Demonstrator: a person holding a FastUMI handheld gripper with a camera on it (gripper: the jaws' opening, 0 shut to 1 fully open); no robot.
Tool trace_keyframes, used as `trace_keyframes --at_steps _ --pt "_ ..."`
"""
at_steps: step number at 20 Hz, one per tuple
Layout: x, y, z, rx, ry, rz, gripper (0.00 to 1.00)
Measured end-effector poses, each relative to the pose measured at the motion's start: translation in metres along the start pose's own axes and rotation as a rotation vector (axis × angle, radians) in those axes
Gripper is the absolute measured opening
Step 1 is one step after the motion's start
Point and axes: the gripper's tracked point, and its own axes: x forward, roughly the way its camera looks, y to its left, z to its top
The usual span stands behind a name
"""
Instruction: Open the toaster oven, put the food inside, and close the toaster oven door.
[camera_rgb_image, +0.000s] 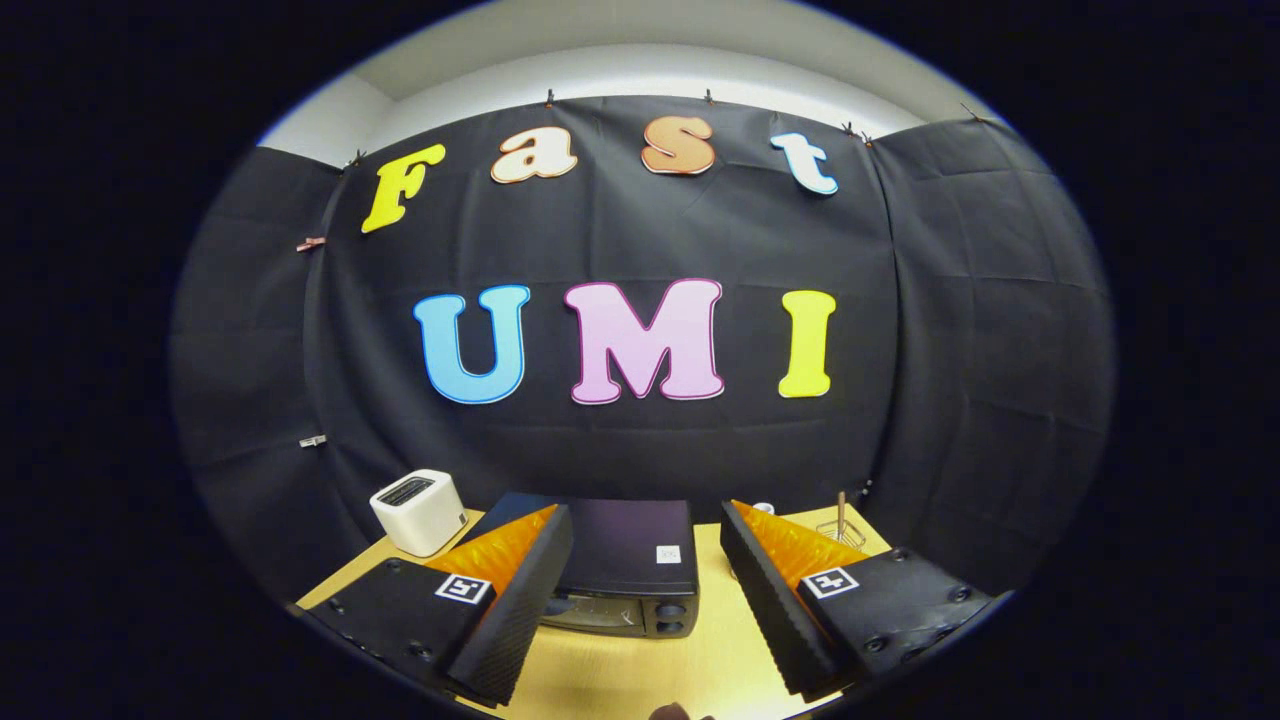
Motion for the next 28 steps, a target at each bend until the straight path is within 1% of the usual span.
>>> trace_keyframes --at_steps 6,9,14,23,28 --pt "-0.013 -0.044 0.027 -0.048 -0.068 -0.028 0.97" --pt "-0.017 -0.056 0.036 -0.051 -0.09 -0.033 0.96" --pt "-0.018 -0.076 0.032 -0.022 -0.077 -0.052 0.96" --pt "-0.016 -0.1 0.032 -0.038 -0.078 -0.092 0.96" --pt "-0.015 -0.104 0.028 -0.034 -0.069 -0.105 0.96"
